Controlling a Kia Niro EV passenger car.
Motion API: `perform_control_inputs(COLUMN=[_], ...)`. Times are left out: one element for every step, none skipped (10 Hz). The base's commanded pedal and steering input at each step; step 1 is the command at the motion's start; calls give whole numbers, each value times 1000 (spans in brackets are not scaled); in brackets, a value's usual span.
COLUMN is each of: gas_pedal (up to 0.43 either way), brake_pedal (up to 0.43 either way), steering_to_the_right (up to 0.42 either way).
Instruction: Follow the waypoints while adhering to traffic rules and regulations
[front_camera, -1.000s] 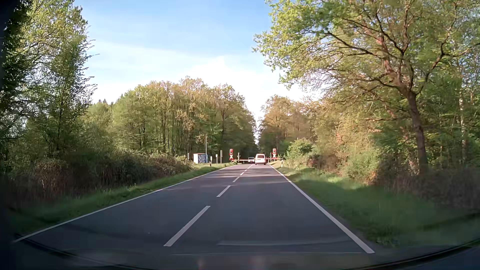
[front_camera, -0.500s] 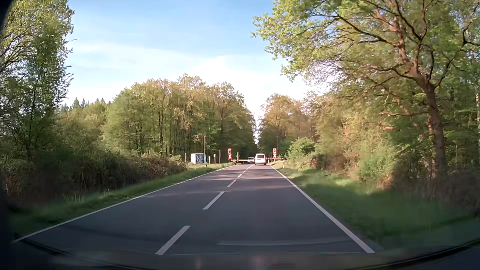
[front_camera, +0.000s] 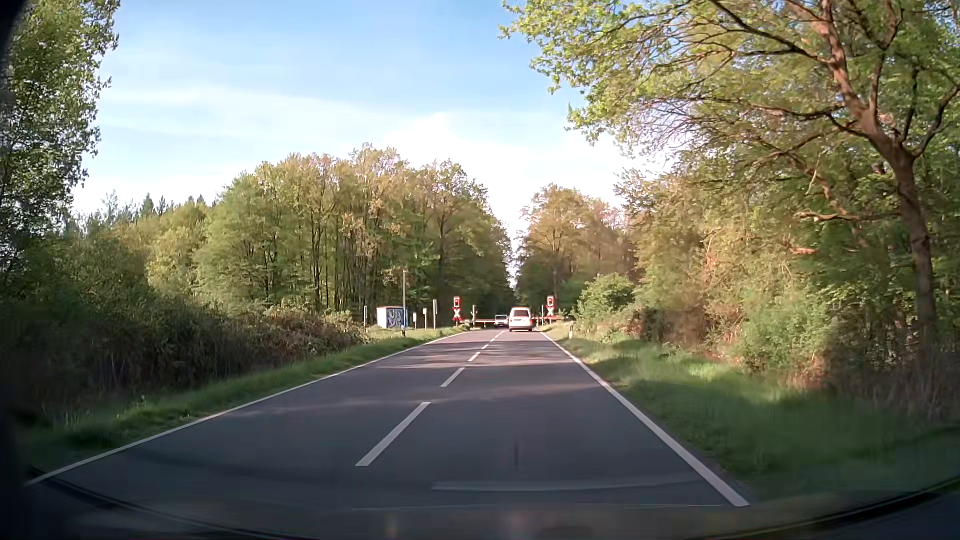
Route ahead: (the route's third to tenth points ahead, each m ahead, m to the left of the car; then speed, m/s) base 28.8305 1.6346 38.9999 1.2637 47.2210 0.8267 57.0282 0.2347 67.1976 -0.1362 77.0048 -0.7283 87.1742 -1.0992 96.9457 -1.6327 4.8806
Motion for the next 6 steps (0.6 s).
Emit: perform_control_inputs(gas_pedal=[28,20,20,20,20,20], brake_pedal=[0,0,0,0,0,0], steering_to_the_right=[-2,-2,-2,-2,-2,-2])
